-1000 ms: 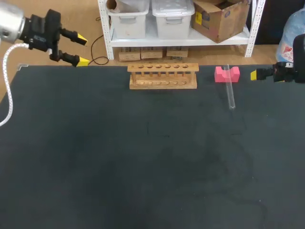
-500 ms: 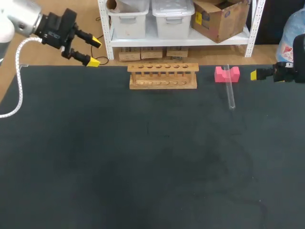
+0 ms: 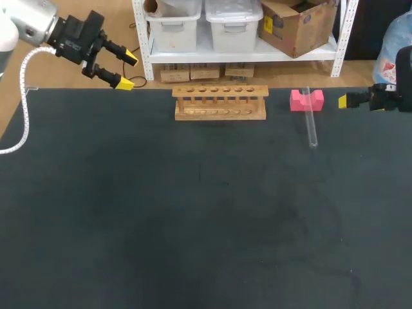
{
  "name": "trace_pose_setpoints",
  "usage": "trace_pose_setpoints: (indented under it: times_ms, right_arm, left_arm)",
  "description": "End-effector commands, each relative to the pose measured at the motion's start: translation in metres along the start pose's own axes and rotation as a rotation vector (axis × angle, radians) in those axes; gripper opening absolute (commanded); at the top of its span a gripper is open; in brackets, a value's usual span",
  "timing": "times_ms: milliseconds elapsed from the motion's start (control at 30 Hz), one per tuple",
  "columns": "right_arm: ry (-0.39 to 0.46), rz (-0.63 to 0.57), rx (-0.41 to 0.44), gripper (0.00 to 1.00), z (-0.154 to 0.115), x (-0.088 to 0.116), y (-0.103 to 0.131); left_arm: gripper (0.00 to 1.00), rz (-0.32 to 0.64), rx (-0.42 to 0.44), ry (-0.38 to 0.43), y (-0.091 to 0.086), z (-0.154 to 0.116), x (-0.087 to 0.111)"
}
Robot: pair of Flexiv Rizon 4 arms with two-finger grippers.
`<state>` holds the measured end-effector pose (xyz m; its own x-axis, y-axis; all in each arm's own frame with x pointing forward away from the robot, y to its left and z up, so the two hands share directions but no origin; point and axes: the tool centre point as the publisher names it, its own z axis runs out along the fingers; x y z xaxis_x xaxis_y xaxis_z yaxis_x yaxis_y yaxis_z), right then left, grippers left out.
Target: Grasp the test tube, adjust it, and insert it.
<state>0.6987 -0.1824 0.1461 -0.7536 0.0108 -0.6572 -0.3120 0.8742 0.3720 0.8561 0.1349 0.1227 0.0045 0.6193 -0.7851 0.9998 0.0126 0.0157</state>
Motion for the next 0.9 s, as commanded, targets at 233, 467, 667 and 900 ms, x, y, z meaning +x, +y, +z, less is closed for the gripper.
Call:
trace_pose_setpoints:
  times_ms: [233,467,667,900]
  right_arm:
    - [0.001,0.000,0.005,1.00,-0.002,0.000,0.001]
    - [0.007,-0.064,0.147,1.00,0.004,-0.005,0.013]
    - [-0.001,-0.111,0.288,1.00,0.007,-0.014,0.030]
    - [0.014,-0.104,0.432,1.00,0.027,-0.016,0.033]
  left_arm:
    - [1.00,0.001,-0.004,0.002,-0.002,0.000,0.000]
    - [1.00,0.001,-0.004,0.002,-0.002,0.000,0.000]
    - [1.00,0.001,-0.004,0.002,-0.002,0.000,0.000]
    - [1.00,0.001,-0.004,0.002,-0.002,0.000,0.000]
